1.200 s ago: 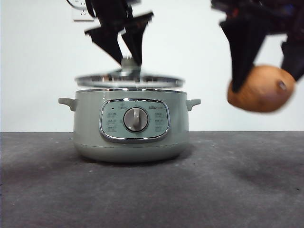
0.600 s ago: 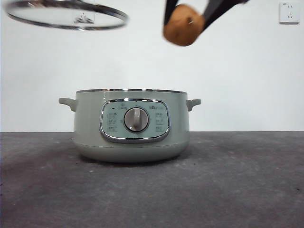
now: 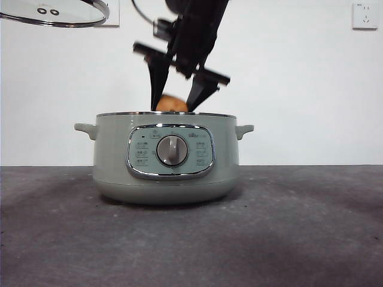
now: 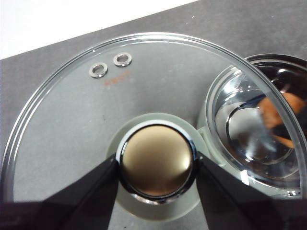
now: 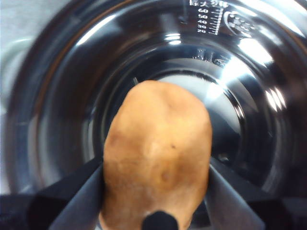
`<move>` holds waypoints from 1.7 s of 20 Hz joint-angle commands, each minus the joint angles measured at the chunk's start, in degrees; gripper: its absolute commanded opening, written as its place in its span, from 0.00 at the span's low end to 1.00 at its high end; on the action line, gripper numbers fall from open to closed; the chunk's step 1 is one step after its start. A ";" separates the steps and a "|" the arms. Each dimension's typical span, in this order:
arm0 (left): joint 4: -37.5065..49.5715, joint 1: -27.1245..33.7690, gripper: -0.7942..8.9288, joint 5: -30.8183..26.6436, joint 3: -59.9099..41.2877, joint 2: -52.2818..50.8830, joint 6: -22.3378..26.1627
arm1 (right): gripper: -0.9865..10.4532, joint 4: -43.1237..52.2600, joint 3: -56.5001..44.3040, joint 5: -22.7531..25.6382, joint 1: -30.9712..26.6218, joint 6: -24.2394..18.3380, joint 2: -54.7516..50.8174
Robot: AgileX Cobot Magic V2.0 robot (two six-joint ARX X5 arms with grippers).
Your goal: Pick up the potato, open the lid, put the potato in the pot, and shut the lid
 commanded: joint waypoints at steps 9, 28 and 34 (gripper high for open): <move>2.12 0.09 0.07 0.02 0.48 -0.42 1.07 | 0.09 4.42 0.15 0.13 1.31 -0.35 7.65; 1.81 0.13 0.07 2.99 0.39 0.66 0.81 | 0.16 -15.93 0.72 7.69 2.05 -7.93 -23.15; 1.79 -0.68 0.07 5.99 0.37 2.71 -0.48 | 0.11 -16.09 -3.06 8.63 2.73 -7.41 -36.98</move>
